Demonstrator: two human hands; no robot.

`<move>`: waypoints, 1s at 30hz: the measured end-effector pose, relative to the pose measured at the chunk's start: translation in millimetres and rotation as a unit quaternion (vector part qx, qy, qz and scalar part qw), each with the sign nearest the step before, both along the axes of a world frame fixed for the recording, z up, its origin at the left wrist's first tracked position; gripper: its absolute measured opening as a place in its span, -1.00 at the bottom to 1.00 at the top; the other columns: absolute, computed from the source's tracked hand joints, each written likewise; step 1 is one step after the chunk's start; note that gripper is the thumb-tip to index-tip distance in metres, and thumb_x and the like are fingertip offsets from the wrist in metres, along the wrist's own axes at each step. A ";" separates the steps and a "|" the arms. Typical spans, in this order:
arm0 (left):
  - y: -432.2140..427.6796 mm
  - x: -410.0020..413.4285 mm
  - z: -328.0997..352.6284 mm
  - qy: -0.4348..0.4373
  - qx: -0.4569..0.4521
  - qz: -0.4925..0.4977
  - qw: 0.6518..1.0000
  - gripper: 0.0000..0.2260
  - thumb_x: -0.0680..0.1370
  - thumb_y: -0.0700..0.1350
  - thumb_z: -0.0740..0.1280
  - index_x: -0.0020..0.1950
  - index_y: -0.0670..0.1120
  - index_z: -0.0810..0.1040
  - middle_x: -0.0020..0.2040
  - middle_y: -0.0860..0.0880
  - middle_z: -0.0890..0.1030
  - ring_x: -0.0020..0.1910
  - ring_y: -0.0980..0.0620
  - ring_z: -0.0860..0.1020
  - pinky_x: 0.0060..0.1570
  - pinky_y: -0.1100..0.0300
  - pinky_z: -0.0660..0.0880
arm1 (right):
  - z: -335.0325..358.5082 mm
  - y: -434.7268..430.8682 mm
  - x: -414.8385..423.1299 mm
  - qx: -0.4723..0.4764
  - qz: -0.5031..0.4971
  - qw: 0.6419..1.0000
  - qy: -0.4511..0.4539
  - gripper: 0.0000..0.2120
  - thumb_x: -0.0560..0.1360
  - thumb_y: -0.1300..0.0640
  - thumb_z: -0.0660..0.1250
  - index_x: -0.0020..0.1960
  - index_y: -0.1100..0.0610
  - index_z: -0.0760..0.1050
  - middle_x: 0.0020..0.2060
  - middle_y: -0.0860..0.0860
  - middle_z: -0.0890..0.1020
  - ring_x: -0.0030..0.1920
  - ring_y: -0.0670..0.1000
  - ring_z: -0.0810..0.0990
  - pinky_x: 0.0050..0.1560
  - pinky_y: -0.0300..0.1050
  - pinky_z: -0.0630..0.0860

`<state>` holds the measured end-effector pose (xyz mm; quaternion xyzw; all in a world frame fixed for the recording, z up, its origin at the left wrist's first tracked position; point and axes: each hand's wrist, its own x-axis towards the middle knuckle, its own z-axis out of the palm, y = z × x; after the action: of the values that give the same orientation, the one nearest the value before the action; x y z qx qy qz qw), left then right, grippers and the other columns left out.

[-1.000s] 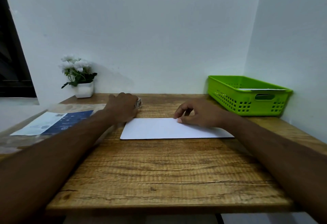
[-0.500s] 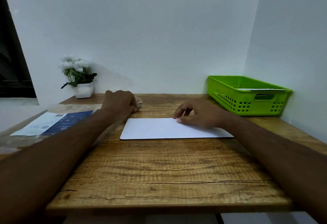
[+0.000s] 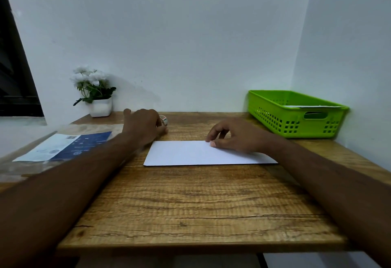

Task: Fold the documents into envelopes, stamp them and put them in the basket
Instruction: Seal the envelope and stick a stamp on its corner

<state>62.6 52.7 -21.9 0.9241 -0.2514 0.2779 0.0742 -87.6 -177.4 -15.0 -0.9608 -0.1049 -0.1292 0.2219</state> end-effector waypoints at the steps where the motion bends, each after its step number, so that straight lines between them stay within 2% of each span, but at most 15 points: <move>1: -0.6 0.9 -0.8 -0.002 0.000 0.004 1.000 -0.72 0.49 0.23 0.34 -0.05 0.04 0.65 -0.06 0.02 0.68 -0.03 -0.01 0.57 0.20 -0.06 0.25 | 0.0 -0.1 0.2 0.000 0.000 1.000 0.001 -0.87 0.50 0.10 0.43 0.04 0.03 0.67 -0.06 -0.16 0.67 -0.06 -0.10 0.61 -0.18 -0.48 0.40; 7: -4.1 3.7 -4.3 -0.007 -0.003 0.022 1.000 -0.70 0.50 0.24 0.30 -0.09 0.04 0.64 -0.16 0.03 0.66 -0.09 -0.01 0.58 0.25 -0.14 0.23 | -0.3 0.0 0.1 -0.004 0.002 1.000 -0.003 -0.87 0.50 0.11 0.43 0.04 0.03 0.67 -0.05 -0.15 0.67 -0.05 -0.08 0.61 -0.18 -0.46 0.41; 14: -5.5 -6.2 -2.0 -0.027 -0.028 0.008 0.999 -0.79 0.48 0.11 0.35 -0.26 0.04 0.65 -0.28 0.13 0.60 -0.12 0.01 0.55 0.06 -0.02 0.20 | -1.1 1.7 0.8 0.003 -0.003 1.000 -0.002 -0.86 0.50 0.12 0.42 0.05 0.04 0.67 -0.04 -0.13 0.68 -0.07 -0.12 0.60 -0.17 -0.46 0.41; 18: -3.6 -6.6 -1.2 -0.030 -0.064 -0.029 0.997 -0.73 0.49 0.09 0.35 -0.37 0.01 0.60 -0.38 0.09 0.58 -0.23 0.05 0.54 0.15 -0.07 0.20 | -2.9 -0.3 2.0 0.002 -0.004 1.000 -0.002 -0.87 0.50 0.10 0.42 0.04 0.02 0.67 -0.05 -0.14 0.68 -0.06 -0.12 0.60 -0.18 -0.45 0.39; 21: -3.5 -11.2 3.7 -0.057 -0.077 -0.110 0.989 -0.80 0.50 0.01 0.37 -0.31 0.00 0.63 -0.32 0.04 0.64 -0.20 0.04 0.58 0.37 -0.15 0.04 | -3.9 0.5 3.3 0.019 -0.004 1.000 -0.016 -0.88 0.50 0.10 0.43 0.02 0.00 0.65 -0.08 -0.15 0.68 -0.08 -0.11 0.61 -0.15 -0.35 0.42; 23: -4.9 -16.7 7.6 -0.091 -0.091 -0.207 0.970 -0.91 0.49 -0.06 0.42 -0.20 -0.01 0.69 -0.25 -0.02 0.69 -0.16 0.03 0.62 0.43 -0.16 -0.04 | -3.0 3.8 4.7 0.075 -0.005 0.996 -0.050 -0.84 0.50 0.09 0.43 0.08 0.00 0.62 -0.09 -0.12 0.67 -0.12 -0.09 0.60 -0.12 -0.26 0.47; 25: -7.9 -23.6 11.8 -0.113 -0.100 -0.291 0.945 -0.94 0.45 -0.12 0.47 -0.10 -0.06 0.72 -0.16 -0.06 0.71 -0.09 0.03 0.64 0.44 -0.15 -0.03 | -0.6 8.0 5.3 0.152 -0.014 0.985 -0.084 -0.71 0.48 0.08 0.46 0.19 0.03 0.56 -0.10 -0.07 0.65 -0.17 -0.06 0.60 -0.11 -0.17 0.50; 27: -11.3 -30.6 15.2 -0.116 -0.090 -0.347 0.926 -0.89 0.44 -0.13 0.49 -0.05 -0.07 0.72 -0.10 -0.07 0.71 -0.03 0.05 0.64 0.46 -0.16 0.00 | 1.8 11.9 5.7 0.206 -0.011 0.973 -0.105 -0.57 0.45 0.08 0.50 0.28 0.03 0.49 -0.07 -0.03 0.65 -0.16 0.09 0.66 -0.09 -0.07 0.55; 30: -16.7 -39.2 17.6 -0.118 -0.076 -0.403 0.905 -0.89 0.45 -0.13 0.47 -0.04 -0.06 0.72 -0.10 -0.05 0.71 0.04 0.06 0.63 0.47 -0.18 0.03 | 3.3 15.3 4.6 0.257 0.002 0.959 -0.120 -0.44 0.40 0.11 0.54 0.35 0.02 0.45 -0.04 0.01 0.67 -0.14 0.22 0.67 -0.09 0.03 0.56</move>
<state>23.4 36.0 -4.3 0.6962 -0.5873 0.3496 0.2192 -83.0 -162.1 -11.7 -0.8485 -0.0956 -0.2658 0.4474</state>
